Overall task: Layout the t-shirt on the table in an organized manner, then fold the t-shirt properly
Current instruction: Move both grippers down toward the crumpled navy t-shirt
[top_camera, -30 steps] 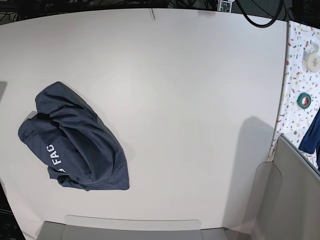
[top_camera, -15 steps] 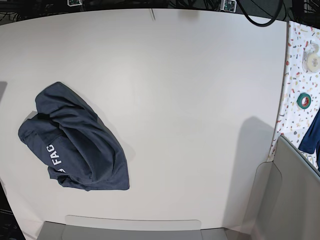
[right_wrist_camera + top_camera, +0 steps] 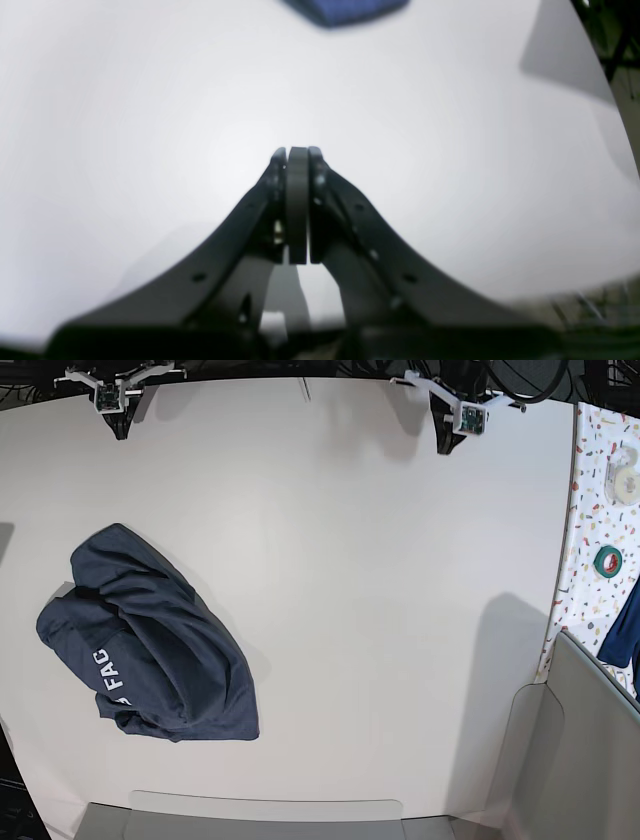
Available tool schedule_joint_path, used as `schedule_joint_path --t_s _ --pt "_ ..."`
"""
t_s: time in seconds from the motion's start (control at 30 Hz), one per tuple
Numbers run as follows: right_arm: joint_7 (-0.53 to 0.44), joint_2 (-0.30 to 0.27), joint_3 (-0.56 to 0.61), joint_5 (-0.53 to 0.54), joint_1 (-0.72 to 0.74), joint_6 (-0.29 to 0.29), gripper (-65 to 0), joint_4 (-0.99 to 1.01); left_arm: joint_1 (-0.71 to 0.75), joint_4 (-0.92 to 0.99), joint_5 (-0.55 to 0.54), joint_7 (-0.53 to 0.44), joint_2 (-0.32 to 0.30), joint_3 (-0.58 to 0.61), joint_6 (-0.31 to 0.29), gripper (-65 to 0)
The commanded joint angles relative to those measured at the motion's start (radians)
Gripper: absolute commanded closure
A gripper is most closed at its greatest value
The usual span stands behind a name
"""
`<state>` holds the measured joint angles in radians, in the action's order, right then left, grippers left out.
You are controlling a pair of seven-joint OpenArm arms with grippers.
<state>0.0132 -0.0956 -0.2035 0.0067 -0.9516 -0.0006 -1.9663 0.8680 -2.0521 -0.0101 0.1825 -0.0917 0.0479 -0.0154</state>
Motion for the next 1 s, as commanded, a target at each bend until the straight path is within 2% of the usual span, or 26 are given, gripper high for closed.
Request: schedule_joint_path --t_s 0.0,0.07,0.3,0.47,0.57,0.7,0.87,0.97 --pt "-0.028 0.000 -0.004 0.003 -0.002 -0.005 0.0 -0.020 -0.003 -0.022 -0.001 -0.031 0.004 0.007 0.007 0.0" --pt "-0.028 0.004 -0.004 0.003 0.027 -0.005 0.0 -0.020 -0.030 -0.022 -0.015 -0.031 0.004 0.030 0.007 0.0" --pt "-0.026 0.083 -0.006 0.003 0.130 -0.005 0.0 -0.021 -0.092 -0.023 -0.070 -0.027 -0.001 0.066 0.005 0.0" --pt "-0.028 0.187 -0.006 0.003 0.178 -0.005 0.0 -0.051 -0.149 -0.025 -0.070 -0.021 0.005 0.077 0.005 0.0" --pt "-0.028 0.222 -0.006 0.003 0.204 -0.005 0.0 -0.077 -0.186 -0.037 -0.070 0.071 0.050 0.096 0.005 0.0" --pt "-0.023 0.205 -0.041 0.003 0.279 -0.003 0.0 -0.077 -0.278 -0.037 -0.070 0.176 0.134 0.097 0.005 0.0" --pt "-0.022 0.195 -0.130 -0.003 0.391 0.006 0.0 -0.077 -0.366 -0.037 -0.070 0.193 0.143 0.105 0.005 0.0" --pt "-0.017 0.106 -0.190 0.005 0.454 0.006 0.0 -0.067 -0.387 -0.037 -0.070 0.226 0.143 0.119 0.005 0.0"
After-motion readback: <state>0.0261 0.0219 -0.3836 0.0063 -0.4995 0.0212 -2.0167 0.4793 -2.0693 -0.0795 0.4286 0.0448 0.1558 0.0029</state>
